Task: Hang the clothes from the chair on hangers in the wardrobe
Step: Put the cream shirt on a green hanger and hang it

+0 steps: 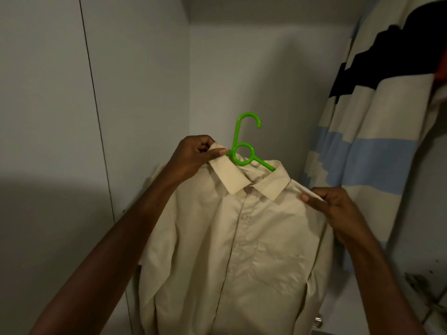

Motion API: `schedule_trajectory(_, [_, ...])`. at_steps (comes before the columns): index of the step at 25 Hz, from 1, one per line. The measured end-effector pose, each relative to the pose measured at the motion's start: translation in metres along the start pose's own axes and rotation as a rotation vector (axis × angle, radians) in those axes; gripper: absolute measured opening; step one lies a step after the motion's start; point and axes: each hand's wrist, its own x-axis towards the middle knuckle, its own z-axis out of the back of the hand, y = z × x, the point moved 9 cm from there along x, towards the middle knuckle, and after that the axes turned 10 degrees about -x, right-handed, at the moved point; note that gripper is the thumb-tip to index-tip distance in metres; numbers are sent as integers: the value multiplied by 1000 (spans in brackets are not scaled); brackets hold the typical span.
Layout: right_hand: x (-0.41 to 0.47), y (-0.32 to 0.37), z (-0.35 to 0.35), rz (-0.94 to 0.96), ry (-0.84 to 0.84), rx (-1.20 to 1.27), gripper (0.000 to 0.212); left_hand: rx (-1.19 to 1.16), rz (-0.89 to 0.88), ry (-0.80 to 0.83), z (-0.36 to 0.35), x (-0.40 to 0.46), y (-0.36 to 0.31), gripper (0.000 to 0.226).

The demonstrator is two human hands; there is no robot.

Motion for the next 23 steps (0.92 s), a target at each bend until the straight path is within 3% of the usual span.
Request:
schedule_trajectory(1, [2,10,8,16,-59,27,27,17,-9,61,-5,5,-4,26])
schedule_trajectory(3, [10,25,24,31,-122,43,30,186,-23,187,-7,12,-2,46])
schedule_trajectory(5, [15,37,44,23,-141,-13,31,449,43,237,13,16,19,64])
schedule_trajectory(6, [17,41,54,14,-136,-53,29,484,105,240,28,17,32,62])
schedule_trajectory(9, [17,61,77,23,-114,-116,23,239,238,276,54,19,57,44])
schedule_trajectory(13, [22,90,82,60,-69,-174,20,160,204,373,43,36,54,26])
schedule_trajectory(17, [28,112,93,19,-9,-196,16,60,149,340,42,65,44,26])
schedule_trajectory(20, [32,125,101,7,46,-427,25,-14,121,347,39,81,32,31])
schedule_trajectory(23, [39,130,106,-29,-67,-631,26,-92,108,397,30,88,25,34])
